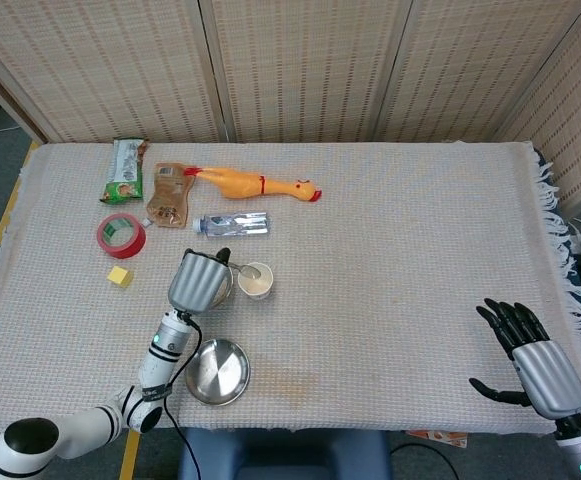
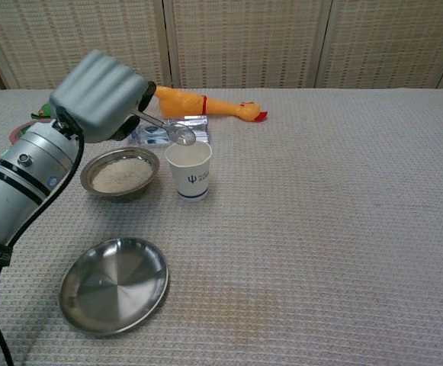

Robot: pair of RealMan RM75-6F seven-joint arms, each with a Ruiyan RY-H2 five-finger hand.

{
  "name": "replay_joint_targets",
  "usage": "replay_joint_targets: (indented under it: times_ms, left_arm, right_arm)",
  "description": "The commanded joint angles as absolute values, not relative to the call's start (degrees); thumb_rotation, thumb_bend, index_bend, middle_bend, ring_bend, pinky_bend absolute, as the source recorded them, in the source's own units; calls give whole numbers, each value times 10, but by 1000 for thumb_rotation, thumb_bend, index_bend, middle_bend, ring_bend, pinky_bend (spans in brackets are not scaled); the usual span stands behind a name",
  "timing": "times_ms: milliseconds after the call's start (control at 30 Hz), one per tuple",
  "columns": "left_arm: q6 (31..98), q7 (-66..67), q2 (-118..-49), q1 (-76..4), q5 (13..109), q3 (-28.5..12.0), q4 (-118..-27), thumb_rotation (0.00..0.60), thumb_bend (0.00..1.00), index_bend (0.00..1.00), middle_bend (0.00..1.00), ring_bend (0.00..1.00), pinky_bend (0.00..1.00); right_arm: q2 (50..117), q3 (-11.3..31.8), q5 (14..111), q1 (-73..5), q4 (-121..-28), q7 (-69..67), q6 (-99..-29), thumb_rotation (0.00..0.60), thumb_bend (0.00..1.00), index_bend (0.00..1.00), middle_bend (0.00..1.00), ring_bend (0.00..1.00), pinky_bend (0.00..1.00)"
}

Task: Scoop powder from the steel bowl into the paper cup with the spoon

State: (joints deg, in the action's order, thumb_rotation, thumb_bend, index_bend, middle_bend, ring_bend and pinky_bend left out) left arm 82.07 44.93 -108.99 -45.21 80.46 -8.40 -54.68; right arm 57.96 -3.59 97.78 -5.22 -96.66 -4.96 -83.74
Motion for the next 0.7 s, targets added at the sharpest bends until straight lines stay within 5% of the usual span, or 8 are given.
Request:
replay_joint_targets:
  times_ms: [33, 133, 333, 700]
  left_arm:
    - [777, 481, -941, -394, 728, -95, -845, 600, 399, 714, 1000, 1000, 1000]
    - [735, 511, -871, -376, 657, -87, -983, 600, 399, 714, 1000, 1000, 1000]
    - [700, 547, -801, -357, 576, -41, -1114, 600, 398, 714, 1000, 1000, 1000]
    - [676, 579, -852, -353, 544, 30, -1091, 600, 399, 703, 1000, 1000, 1000]
  right_arm:
    - [581, -37, 979, -52, -969, -45, -836, 451, 114, 0, 0, 0, 0]
    - [582, -38, 979, -52, -970, -42, -835, 451, 114, 0, 0, 0, 0]
    - [582, -40, 982, -55, -971, -42, -830, 451, 114, 0, 0, 0, 0]
    - [579, -46, 992, -55, -973, -47, -831, 450, 114, 0, 0, 0, 0]
